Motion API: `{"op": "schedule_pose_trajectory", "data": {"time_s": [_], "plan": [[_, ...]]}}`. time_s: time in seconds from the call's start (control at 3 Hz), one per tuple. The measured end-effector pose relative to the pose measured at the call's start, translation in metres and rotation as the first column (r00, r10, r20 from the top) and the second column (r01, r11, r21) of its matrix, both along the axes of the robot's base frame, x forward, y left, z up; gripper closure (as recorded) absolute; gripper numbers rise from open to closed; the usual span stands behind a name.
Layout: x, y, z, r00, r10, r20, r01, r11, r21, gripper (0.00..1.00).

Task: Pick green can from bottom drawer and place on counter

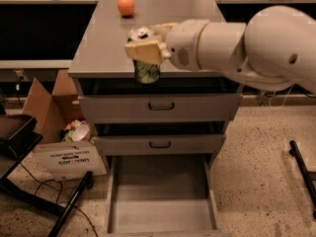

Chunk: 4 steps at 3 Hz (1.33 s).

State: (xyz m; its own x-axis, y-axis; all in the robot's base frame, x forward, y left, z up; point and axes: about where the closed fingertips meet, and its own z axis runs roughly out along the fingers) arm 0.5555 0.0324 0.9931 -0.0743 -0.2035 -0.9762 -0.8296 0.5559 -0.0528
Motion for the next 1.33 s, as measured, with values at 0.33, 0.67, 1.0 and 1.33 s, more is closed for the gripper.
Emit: {"op": "schedule_pose_trajectory", "data": {"time_s": [0.33,0.67,1.0,1.33], "plan": [[0.061,-0.023,0.033,0.9984,-0.055,0.010,0.055,0.997,0.058,1.00],[0.163,-0.029,0.068,0.9894,-0.137,0.049,0.126,0.976,0.177,1.00],[0.232,-0.029,0.075,0.9771,-0.199,0.075,0.175,0.951,0.254,1.00],[0.287,-0.012,0.059,0.9743,-0.220,0.050,0.200,0.946,0.255,1.00]]}}
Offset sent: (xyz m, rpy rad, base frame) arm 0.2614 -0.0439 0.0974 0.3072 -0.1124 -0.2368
